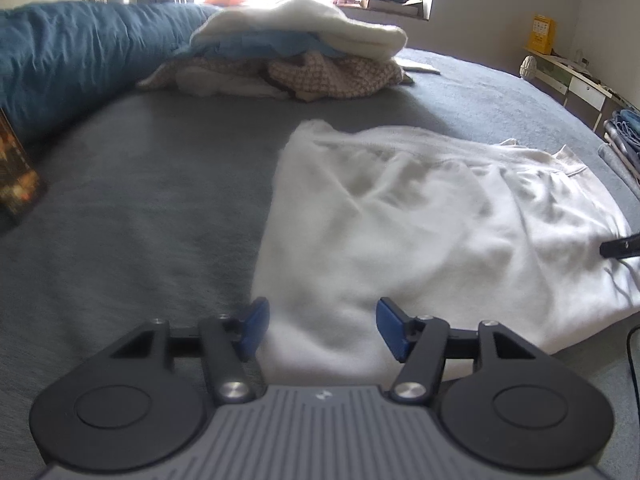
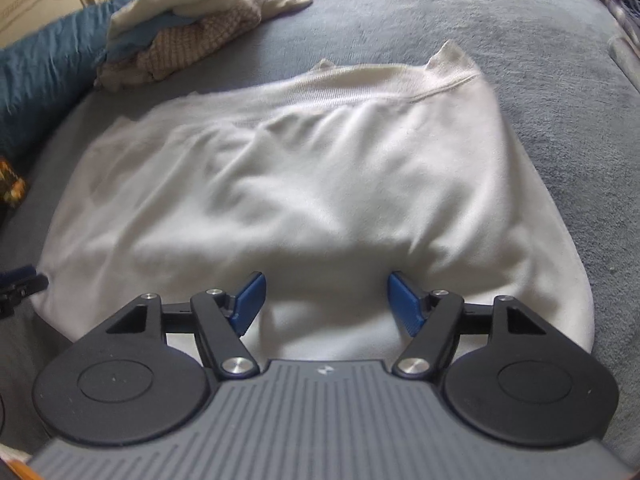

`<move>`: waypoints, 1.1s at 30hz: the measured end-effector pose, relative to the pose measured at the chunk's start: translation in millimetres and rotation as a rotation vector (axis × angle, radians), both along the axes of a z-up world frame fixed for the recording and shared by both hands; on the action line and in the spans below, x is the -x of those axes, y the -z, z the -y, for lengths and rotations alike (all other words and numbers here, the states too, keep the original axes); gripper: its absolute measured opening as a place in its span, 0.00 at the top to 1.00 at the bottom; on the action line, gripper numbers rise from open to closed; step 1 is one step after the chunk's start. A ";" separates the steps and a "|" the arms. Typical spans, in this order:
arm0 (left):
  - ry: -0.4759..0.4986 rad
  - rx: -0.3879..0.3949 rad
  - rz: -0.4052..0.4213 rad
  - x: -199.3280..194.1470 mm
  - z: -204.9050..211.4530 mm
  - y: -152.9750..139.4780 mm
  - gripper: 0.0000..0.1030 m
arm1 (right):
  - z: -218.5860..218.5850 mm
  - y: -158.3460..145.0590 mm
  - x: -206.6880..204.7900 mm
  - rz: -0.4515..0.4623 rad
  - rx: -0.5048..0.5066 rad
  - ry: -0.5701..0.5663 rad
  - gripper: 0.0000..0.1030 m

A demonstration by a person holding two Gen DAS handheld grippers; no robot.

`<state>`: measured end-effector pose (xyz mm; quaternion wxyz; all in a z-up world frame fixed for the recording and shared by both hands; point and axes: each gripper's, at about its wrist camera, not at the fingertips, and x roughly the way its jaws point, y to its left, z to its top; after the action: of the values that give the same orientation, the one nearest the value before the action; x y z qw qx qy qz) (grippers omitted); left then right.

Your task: Fold clothes

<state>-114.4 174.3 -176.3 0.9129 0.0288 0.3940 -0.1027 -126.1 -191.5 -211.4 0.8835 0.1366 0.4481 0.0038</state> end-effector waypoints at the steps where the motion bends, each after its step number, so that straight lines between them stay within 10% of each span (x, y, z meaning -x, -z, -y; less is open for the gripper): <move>1: 0.002 -0.007 0.011 2.7 0.1 -5.7 0.41 | 1.9 -3.4 1.9 0.016 -0.010 0.008 0.35; 16: 0.131 0.062 0.145 -24.0 82.7 -24.4 0.28 | 11.2 -19.0 12.5 0.158 0.083 0.088 0.58; 22: 0.196 0.049 0.078 -38.6 109.9 11.4 0.50 | 1.6 -9.8 8.0 0.152 0.116 0.050 0.81; 33: -0.121 -0.059 0.075 -68.8 20.0 26.4 0.58 | 69.9 3.8 13.0 0.065 0.050 0.348 0.83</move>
<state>-45.6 154.3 -202.7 0.9302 0.0356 0.3636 -0.0344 -139.1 -261.3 -215.3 0.8881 0.1898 0.3887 -0.1557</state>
